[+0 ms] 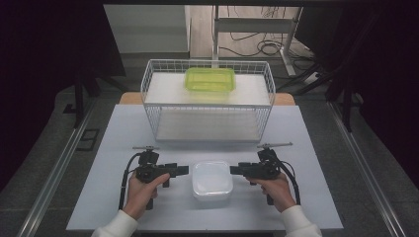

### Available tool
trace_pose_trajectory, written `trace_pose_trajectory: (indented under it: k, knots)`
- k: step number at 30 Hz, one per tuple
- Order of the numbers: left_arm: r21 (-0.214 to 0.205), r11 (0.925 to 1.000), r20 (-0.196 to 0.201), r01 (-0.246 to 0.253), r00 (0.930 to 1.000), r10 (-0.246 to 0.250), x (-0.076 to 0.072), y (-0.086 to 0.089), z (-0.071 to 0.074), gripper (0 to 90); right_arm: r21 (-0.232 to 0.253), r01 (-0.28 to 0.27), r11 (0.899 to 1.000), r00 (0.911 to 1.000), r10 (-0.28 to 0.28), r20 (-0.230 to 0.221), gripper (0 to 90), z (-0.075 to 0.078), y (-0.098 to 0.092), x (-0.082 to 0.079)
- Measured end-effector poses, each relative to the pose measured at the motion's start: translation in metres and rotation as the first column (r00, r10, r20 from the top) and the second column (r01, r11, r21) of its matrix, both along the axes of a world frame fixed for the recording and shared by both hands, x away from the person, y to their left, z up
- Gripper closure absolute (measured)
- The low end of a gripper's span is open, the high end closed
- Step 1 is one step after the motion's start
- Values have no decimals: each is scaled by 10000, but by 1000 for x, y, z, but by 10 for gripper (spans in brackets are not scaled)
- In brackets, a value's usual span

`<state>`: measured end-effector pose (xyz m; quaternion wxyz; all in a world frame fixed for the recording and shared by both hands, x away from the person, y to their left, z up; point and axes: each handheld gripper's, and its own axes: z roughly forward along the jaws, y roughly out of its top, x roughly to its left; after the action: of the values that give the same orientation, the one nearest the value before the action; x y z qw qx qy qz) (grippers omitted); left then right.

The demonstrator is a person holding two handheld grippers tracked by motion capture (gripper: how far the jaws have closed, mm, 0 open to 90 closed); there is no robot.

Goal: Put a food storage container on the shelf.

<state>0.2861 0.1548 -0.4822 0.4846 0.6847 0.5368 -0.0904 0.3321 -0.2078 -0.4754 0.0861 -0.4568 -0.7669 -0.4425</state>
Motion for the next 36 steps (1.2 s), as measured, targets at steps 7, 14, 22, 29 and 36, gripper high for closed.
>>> trace_pose_trajectory:
  k: [7, 14, 22, 29, 36]
  knots:
    - [10, 9998, -233, 210, 9995, -209, 1, -3, -5, 357, 100, -178, 9998, 9996, 180, -220, 456, -4, 1, -2]
    - [-37, 9986, -533, 529, 9972, -530, 1, -10, -9, 384, 183, -230, 9996, 9987, 238, -444, 493, -8, 1, -3]
    - [-544, 9976, -1080, 428, 9930, -485, 3, -7, -17, 425, 285, -308, 9991, 9973, 327, -660, 533, -13, 1, -4]
    - [-566, 9961, -1316, 673, 9885, -743, 3, -13, -23, 508, 395, -359, 9986, 9956, 392, -855, 582, -17, 3, -5]
    - [-910, 9906, -1568, 1018, 9809, -1152, 3, -20, -27, 570, 511, -256, 9984, 9935, 311, -1097, 630, -19, 3, -6]
